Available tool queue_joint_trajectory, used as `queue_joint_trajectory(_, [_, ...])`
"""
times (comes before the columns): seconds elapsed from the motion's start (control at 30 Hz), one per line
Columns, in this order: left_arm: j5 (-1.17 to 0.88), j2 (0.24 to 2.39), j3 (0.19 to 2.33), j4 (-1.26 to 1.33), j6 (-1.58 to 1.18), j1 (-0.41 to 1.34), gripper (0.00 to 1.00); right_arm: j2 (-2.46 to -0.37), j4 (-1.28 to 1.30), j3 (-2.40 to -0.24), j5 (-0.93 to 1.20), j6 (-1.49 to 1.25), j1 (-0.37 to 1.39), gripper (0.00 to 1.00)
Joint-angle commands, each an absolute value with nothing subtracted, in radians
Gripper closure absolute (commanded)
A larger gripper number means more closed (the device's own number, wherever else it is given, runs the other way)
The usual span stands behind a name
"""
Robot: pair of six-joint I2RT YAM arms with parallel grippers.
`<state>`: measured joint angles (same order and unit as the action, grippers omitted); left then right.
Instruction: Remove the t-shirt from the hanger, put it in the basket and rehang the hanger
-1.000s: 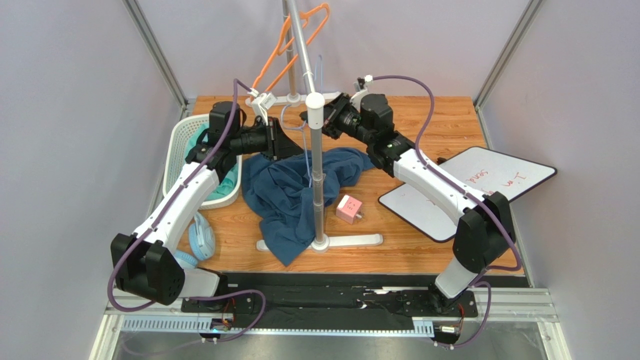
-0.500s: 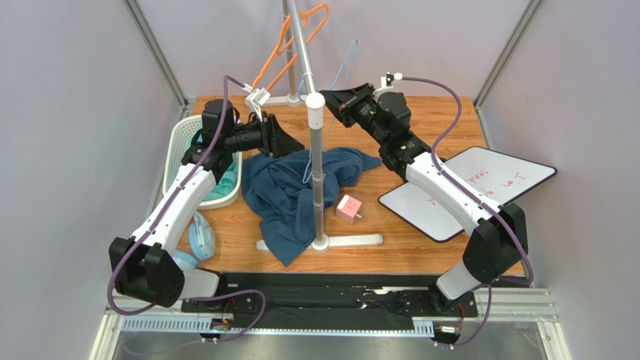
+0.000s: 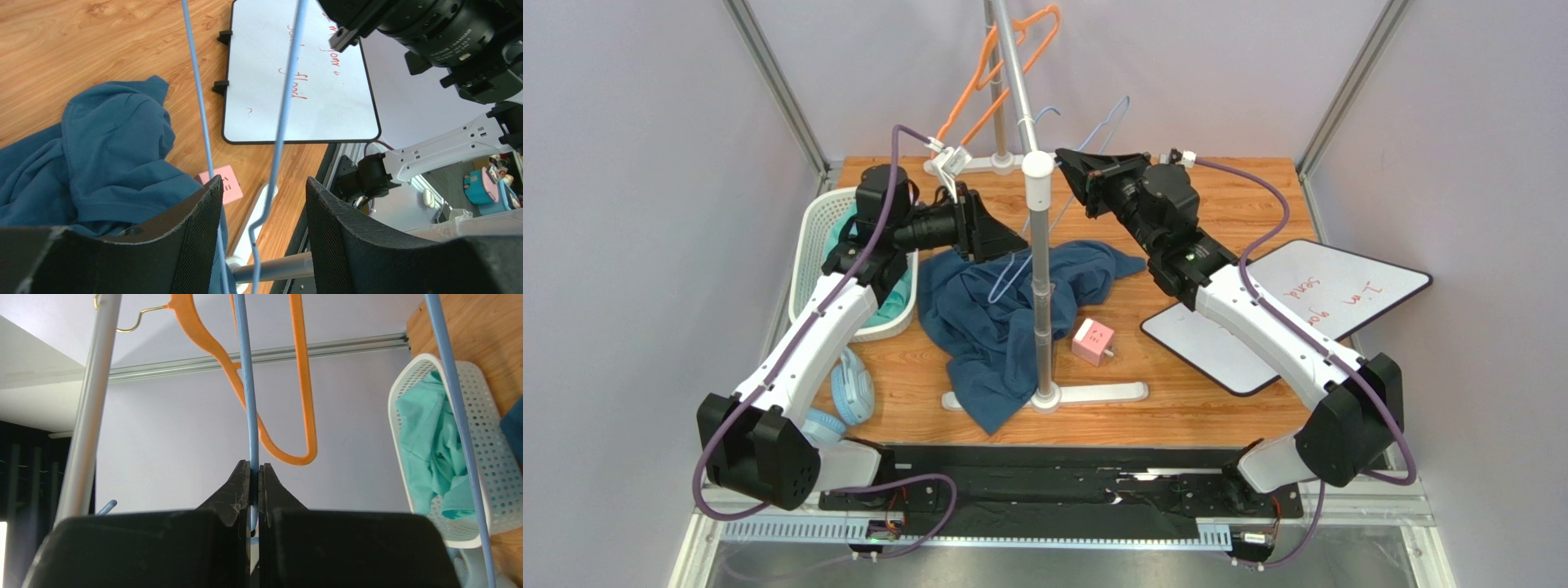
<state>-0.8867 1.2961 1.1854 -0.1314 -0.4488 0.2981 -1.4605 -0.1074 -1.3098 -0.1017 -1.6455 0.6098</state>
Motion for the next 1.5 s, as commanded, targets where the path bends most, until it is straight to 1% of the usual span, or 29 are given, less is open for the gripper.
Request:
queue_joint_trajectory(0.0, [-0.881, 1.27, 1.192, -0.123, -0.407, 0.316, 0.44, -1.413, -0.089, -1.315, -0.179, -1.784, 0.63, 1.0])
queue_joint_trajectory(0.1, [-0.859, 1.264, 1.198, -0.149, -0.387, 0.331, 0.5, -1.408, -0.08, -1.305, -0.192, -1.802, 0.643, 1.0])
queue_joint_trajectory(0.13, [-0.858, 1.261, 1.2, -0.149, -0.384, 0.333, 0.55, -1.404, -0.075, -1.304, -0.199, -1.812, 0.649, 1.0])
queue_joint_trajectory(0.2, [-0.851, 1.259, 1.2, -0.155, -0.38, 0.333, 0.6, -1.398, -0.064, -1.296, -0.212, -1.821, 0.653, 1.0])
queue_joint_trajectory(0.27, [-0.841, 1.256, 1.206, -0.164, -0.37, 0.333, 0.75, -1.396, -0.066, -1.292, -0.213, -1.825, 0.657, 1.0])
queue_joint_trajectory(0.3, [-0.835, 1.255, 1.21, -0.184, -0.365, 0.333, 0.85, -1.397, -0.057, -1.293, -0.21, -1.824, 0.657, 1.0])
queue_joint_trajectory(0.33, [-0.815, 1.25, 1.212, -0.19, -0.361, 0.333, 0.98, -1.396, -0.052, -1.295, -0.209, -1.804, 0.655, 0.94])
queue_joint_trajectory(0.37, [-0.804, 1.246, 1.212, -0.196, -0.356, 0.333, 1.0, -1.394, -0.049, -1.295, -0.21, -1.787, 0.655, 0.86])
queue_joint_trajectory(0.4, [-0.795, 1.246, 1.213, -0.207, -0.354, 0.333, 1.0, -1.384, -0.049, -1.289, -0.213, -1.769, 0.655, 0.76])
queue_joint_trajectory(0.43, [-0.79, 1.243, 1.215, -0.21, -0.354, 0.333, 1.0, -1.376, -0.049, -1.281, -0.215, -1.749, 0.655, 0.5])
queue_joint_trajectory(0.47, [-0.79, 1.241, 1.218, -0.213, -0.353, 0.331, 1.0, -1.365, -0.038, -1.275, -0.218, -1.708, 0.655, 0.38])
queue_joint_trajectory(0.5, [-0.792, 1.239, 1.218, -0.215, -0.354, 0.333, 1.0, -1.355, -0.025, -1.261, -0.233, -1.685, 0.653, 0.3])
queue_joint_trajectory(0.53, [-0.788, 1.238, 1.218, -0.213, -0.356, 0.331, 1.0, -1.327, -0.003, -1.258, -0.245, -1.662, 0.655, 0.17])
queue_joint_trajectory(0.57, [-0.787, 1.238, 1.218, -0.215, -0.359, 0.331, 1.0, -1.312, 0.064, -1.253, -0.261, -1.598, 0.655, 0.13])
queue_joint_trajectory(0.63, [-0.784, 1.238, 1.223, -0.225, -0.359, 0.33, 1.0, -1.251, 0.101, -1.22, -0.316, -1.533, 0.655, 0.1])
queue_joint_trajectory(0.83, [-0.736, 1.186, 1.224, -0.239, -0.356, 0.295, 1.0, -1.034, 0.198, -1.065, -0.497, -1.341, 0.623, 0.09])
queue_joint_trajectory(0.87, [-0.733, 1.177, 1.227, -0.242, -0.354, 0.287, 1.0, -0.969, 0.216, -1.057, -0.515, -1.315, 0.615, 0.08])
queue_joint_trajectory(0.97, [-0.709, 1.137, 1.242, -0.261, -0.362, 0.252, 1.0, -0.885, 0.274, -1.057, -0.577, -1.203, 0.588, 0.1])
queue_joint_trajectory(1.03, [-0.652, 1.12, 1.259, -0.293, -0.376, 0.236, 1.0, -0.821, 0.301, -1.066, -0.61, -1.119, 0.581, 0.1])
queue_joint_trajectory(1.17, [-0.627, 1.135, 1.38, -0.365, -0.4, 0.235, 1.0, -0.743, 0.356, -1.085, -0.647, -1.008, 0.58, 0.11])
queue_joint_trajectory(1.3, [-0.557, 1.192, 1.515, -0.462, -0.394, 0.223, 1.0, -0.678, 0.376, -1.045, -0.675, -1.002, 0.58, 0.11])
queue_joint_trajectory(1.47, [-0.603, 1.279, 1.656, -0.473, -0.416, 0.215, 1.0, -0.655, 0.377, -1.032, -0.68, -0.977, 0.58, 0.12])
